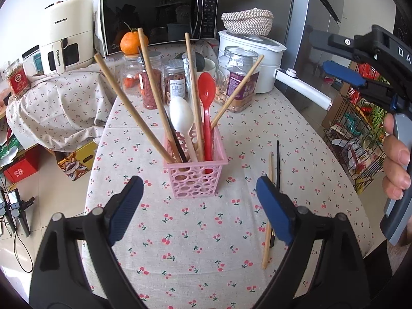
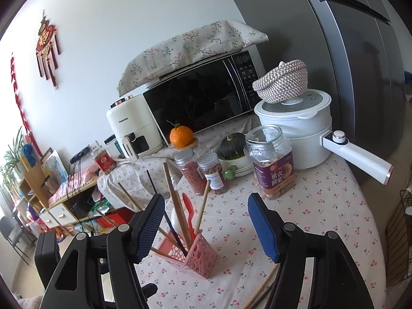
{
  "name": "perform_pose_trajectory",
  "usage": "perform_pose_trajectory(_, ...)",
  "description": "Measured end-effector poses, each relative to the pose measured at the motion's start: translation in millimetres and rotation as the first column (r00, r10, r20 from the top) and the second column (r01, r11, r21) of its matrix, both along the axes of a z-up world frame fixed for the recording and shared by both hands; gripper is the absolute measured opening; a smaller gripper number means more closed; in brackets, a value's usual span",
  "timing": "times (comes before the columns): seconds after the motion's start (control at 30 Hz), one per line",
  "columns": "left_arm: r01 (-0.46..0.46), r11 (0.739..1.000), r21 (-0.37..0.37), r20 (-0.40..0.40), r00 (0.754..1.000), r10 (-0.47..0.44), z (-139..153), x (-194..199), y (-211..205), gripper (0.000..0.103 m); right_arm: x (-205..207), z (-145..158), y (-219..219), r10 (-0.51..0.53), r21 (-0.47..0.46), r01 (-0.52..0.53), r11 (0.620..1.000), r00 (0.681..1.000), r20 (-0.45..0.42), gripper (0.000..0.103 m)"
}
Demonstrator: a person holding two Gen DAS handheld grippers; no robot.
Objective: Organize utensils
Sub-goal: 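Move both tools back to the last chopsticks on the table, then grasp the black chopstick with right tool while left tool grasps the last wooden chopstick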
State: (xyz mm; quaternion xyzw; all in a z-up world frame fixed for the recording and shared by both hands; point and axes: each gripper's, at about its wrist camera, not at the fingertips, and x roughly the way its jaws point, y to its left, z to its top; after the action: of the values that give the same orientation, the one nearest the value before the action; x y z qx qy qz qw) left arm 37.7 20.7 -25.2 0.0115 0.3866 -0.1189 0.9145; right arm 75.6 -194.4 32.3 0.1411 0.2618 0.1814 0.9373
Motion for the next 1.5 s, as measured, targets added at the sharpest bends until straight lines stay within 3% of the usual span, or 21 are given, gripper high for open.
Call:
perform_pose_trajectory(0.17, 0.011, 1.000, 0.012, -0.059, 0.998, -0.011, -11.3, 7.2, -12.9, 0.093, -2.2, -22.7, -11.6, -0.032, -0.103, 0.025, 0.994, 0.997, -0.067, 0.078)
perform_pose_trajectory(0.33, 0.010, 1.000, 0.028, -0.144, 0.990, -0.005, -27.0, 15.0, -23.2, 0.093, 3.7, -59.0, -17.8, -0.073, -0.209, 0.029, 0.978, 0.975, -0.208, 0.081)
perform_pose_trajectory(0.43, 0.007, 0.999, 0.048, -0.181, 0.983, 0.002, -34.7, 17.6, -29.8, 0.093, 11.8, -87.1, -22.6, -0.108, -0.258, 0.024, 0.966, 0.942, -0.318, 0.081)
perform_pose_trajectory(0.57, 0.005, 0.998, 0.067, -0.211, 0.977, 0.009, -41.2, 19.9, -35.2, 0.093, 23.9, -123.1, -27.1, -0.172, -0.318, 0.020, 0.948, 0.873, -0.457, 0.081)
perform_pose_trajectory(0.7, 0.010, 0.997, 0.080, -0.238, 0.971, 0.009, -46.7, 22.5, -38.4, 0.093, 35.2, -150.0, -29.4, -0.198, -0.333, 0.007, 0.943, 0.815, -0.544, 0.081)
perform_pose_trajectory(1.2, 0.024, 0.996, 0.086, -0.286, 0.958, 0.001, -57.7, 33.1, -43.3, 0.093, 79.3, -188.8, -19.9, -0.314, -0.454, 0.022, 0.891, 0.753, -0.579, 0.080)
perform_pose_trajectory(1.27, 0.031, 0.996, 0.089, -0.286, 0.958, -0.004, -58.3, 33.4, -46.3, 0.093, 80.7, -187.7, -22.3, -0.325, -0.454, 0.036, 0.890, 0.749, -0.577, 0.076)
perform_pose_trajectory(1.3, 0.034, 0.995, 0.090, -0.286, 0.958, -0.007, -58.6, 33.2, -48.0, 0.093, 80.7, -186.4, -23.8, -0.329, -0.456, 0.042, 0.889, 0.750, -0.573, 0.069)
perform_pose_trajectory(1.5, 0.060, 0.993, 0.099, -0.287, 0.958, -0.029, -60.6, 32.0, -60.5, 0.093, 79.7, -180.1, -38.8, -0.307, -0.436, 0.029, 0.900, 0.752, -0.584, 0.018)
